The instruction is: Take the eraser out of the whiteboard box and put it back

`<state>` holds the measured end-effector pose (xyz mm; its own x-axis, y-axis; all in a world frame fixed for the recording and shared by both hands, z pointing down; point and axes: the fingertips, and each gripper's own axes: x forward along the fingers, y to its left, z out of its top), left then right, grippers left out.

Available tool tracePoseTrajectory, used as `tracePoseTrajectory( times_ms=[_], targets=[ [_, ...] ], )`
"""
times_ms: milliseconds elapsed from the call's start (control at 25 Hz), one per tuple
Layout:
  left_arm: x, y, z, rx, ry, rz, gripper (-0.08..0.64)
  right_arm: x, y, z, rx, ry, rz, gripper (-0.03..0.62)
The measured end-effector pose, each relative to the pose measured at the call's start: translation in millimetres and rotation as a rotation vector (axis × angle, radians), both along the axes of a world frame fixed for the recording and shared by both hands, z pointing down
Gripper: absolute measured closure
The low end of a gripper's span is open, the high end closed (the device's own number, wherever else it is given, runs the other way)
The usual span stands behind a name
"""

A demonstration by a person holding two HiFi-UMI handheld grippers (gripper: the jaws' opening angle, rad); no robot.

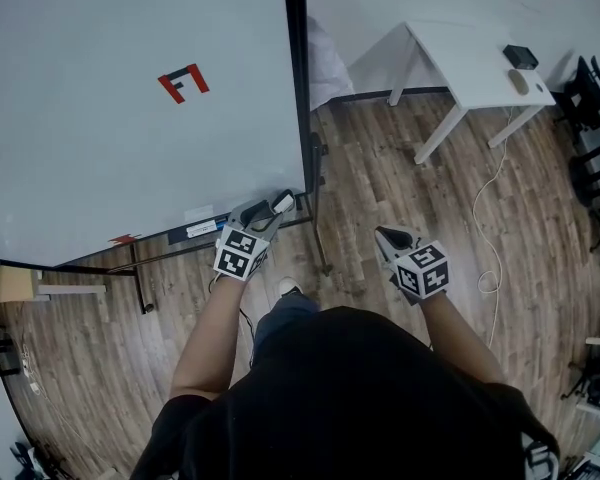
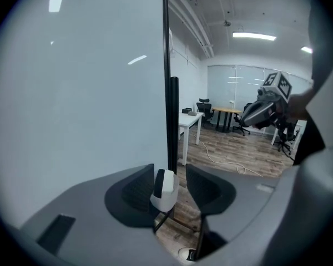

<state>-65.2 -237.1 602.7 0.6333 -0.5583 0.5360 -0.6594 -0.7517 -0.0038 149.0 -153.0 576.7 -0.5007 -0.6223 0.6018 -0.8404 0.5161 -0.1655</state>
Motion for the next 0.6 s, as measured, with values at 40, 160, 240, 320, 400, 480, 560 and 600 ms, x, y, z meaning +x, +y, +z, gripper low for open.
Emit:
tracePoseTrajectory(
  times_ms=[40, 160, 240, 320, 400, 480, 560, 600],
  targets=[
    [-1.4, 3.3, -3.4, 0.003, 0.004, -0.004, 0.371, 0.0, 1.4, -1.9, 0.003, -0.001, -0.002, 0.597],
    [-2.2, 15.8, -13.2, 0.016, 0.018, 0.002, 0.372, -0.2, 6.3, -6.3, 0.01, -0.002, -0.009, 0.597],
    [-3.3, 24.2, -17.0, 0.022, 0.019, 0.005, 0.373, -1.1, 8.0, -9.0, 0.014, -0.001, -0.017, 0.597],
    [-6.0, 32.4, -19.4, 0.026, 0.017, 0.001, 0.38, -3.7, 8.8, -12.8, 0.021, -0.002, -0.026, 0.597],
    [-8.5, 40.1, -19.5, 0.027, 0.018, -0.006, 0.388, -6.1, 9.7, -16.6, 0.029, -0.005, -0.033, 0.597],
    [-10.2, 46.8, -17.3, 0.022, 0.022, -0.012, 0.4, -8.3, 10.6, -20.0, 0.038, -0.006, -0.04, 0.597],
    [-11.2, 53.1, -15.3, 0.017, 0.025, -0.016, 0.407, -10.3, 12.5, -22.7, 0.043, -0.006, -0.049, 0.598],
    [-11.5, 56.4, -14.5, 0.014, 0.026, -0.018, 0.41, -10.6, 13.5, -23.8, 0.044, -0.006, -0.052, 0.598]
  ],
)
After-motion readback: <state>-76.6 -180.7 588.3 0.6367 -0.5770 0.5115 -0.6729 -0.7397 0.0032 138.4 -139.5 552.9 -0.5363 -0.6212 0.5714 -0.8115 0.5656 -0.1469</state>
